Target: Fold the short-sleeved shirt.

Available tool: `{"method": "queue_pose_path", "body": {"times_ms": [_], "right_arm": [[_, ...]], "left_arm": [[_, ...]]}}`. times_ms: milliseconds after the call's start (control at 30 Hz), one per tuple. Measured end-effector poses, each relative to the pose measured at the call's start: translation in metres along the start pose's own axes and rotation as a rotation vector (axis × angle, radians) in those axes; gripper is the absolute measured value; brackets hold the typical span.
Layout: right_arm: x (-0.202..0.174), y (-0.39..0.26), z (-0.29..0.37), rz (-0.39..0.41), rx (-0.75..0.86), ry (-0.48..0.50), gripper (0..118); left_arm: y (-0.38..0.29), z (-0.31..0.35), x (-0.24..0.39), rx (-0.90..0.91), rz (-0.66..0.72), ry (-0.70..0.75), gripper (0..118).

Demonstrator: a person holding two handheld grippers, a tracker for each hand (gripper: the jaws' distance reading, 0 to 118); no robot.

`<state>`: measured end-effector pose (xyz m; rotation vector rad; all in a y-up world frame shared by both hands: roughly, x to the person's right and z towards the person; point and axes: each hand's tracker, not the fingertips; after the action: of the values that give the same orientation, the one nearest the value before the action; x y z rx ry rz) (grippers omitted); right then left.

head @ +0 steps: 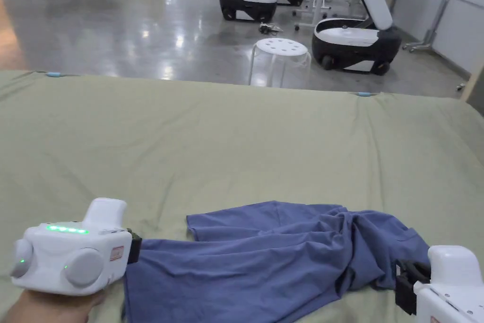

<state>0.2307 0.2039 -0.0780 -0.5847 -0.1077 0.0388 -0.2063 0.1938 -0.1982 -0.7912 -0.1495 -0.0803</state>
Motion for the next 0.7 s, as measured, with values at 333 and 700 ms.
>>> {"method": "queue_pose_path", "body": {"times_ms": [333,700], "right_arm": [[0.123,-0.007,-0.123,-0.019,-0.239,-0.089,114],[0.125,0.016,-0.141,-0.104,-0.246,0.03,5]], "left_arm": [[0.012,0.006,0.02,0.083,-0.001,-0.038,10],[0.014,-0.018,-0.002,0.058,0.029,-0.026,10]]}}
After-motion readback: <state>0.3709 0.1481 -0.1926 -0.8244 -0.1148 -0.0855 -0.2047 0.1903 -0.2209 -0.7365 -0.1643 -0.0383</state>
